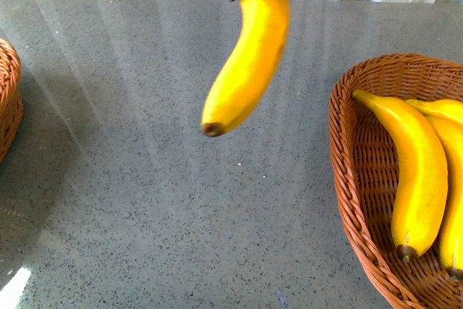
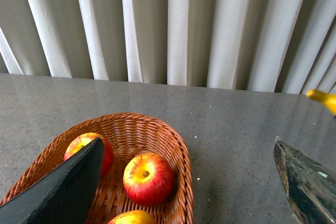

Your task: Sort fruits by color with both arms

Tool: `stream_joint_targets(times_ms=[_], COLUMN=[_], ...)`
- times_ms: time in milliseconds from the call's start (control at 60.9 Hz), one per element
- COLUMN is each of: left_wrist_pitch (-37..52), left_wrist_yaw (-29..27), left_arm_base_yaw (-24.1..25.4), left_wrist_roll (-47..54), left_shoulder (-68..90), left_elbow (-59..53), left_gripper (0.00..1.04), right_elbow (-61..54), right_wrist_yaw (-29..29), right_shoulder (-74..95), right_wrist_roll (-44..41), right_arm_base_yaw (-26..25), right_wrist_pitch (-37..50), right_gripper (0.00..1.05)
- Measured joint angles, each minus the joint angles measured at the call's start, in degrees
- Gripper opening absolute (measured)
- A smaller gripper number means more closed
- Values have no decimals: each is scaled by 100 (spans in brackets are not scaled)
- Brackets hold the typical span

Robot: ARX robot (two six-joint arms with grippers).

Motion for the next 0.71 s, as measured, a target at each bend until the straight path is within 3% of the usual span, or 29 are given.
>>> stream_joint_targets(times_ms=[411,706], left_wrist_pitch=[0,0], left_wrist_yaw=[0,0], left_arm_base_yaw=[0,0], left_wrist_roll=[0,0], left_shoulder=[0,0], left_elbow=[0,0], left_gripper=[96,96], right_elbow=[-1762,-2105], right_wrist_yaw=[-339,-424], right_shoulder=[-1045,-984], right_wrist_roll=[-1233,-1768], right_arm_base_yaw=[-1685,-2114], right_wrist_pitch=[-251,-286], right_gripper=[36,36])
